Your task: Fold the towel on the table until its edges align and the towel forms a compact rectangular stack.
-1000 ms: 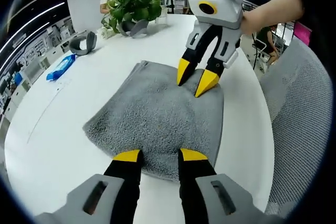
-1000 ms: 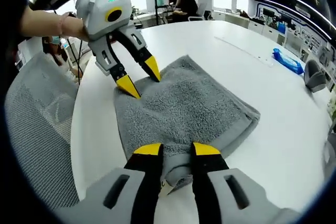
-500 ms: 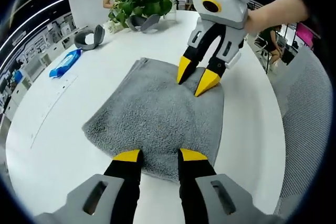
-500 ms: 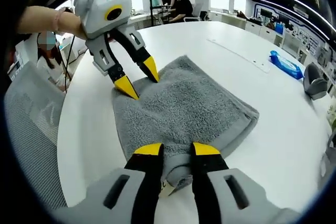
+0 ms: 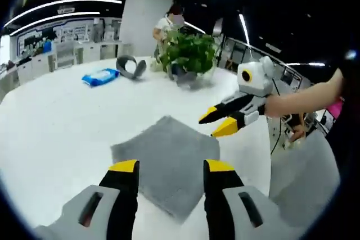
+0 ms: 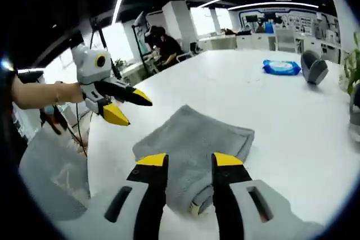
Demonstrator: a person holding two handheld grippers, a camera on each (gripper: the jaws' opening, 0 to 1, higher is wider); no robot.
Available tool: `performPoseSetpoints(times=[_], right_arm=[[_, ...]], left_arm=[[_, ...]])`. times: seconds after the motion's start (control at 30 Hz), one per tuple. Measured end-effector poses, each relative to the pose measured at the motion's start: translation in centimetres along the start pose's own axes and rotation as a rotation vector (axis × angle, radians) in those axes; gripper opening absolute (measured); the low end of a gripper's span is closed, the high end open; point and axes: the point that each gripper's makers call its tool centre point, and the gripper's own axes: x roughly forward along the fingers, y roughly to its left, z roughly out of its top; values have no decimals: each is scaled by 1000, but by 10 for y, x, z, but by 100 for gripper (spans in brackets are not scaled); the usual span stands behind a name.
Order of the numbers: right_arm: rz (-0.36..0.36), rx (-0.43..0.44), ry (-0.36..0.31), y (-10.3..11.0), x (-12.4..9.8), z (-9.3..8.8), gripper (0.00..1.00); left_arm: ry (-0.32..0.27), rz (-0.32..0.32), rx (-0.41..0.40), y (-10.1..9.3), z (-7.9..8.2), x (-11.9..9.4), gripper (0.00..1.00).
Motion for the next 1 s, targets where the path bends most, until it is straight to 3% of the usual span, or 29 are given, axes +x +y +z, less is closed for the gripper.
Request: performPoseSetpoints(times=[0.03,0.17,0.37,0.4,0.47,0.53,0.67,0.8,0.93,1.0], right_arm=[[-15,-12,-27,2,-7,5,43],[-59,-33,-131,21,-39,20,58],[-100,-149,-149,59,-73,16,80],[-98,-158,-148,68,-78,14,83],[-105,-151,-158,80,-88,11,91],[-128,-141,-189,89,-99,11,100],[-184,-182,-230,103,-124,5,100],[-244,-123,-300,107,-146,0,100],[-275,-80,-286,107,-144,-20,100],[-303,-140,-193,104,-139,-33,99]], left_arm=[[-67,35,6,-9,11,-21,54],[-171,90,-28,-34,15,-62,80],[-253,152,-40,-57,4,-105,97],[-310,140,-51,-66,8,-112,100],[-361,161,-143,-67,4,-128,99],[-379,207,-147,-67,-1,-143,99],[-361,328,-65,-73,-12,-166,99],[-339,400,14,-87,-24,-174,99],[-330,445,57,-86,-30,-165,99],[-297,486,119,-77,-31,-167,99]])
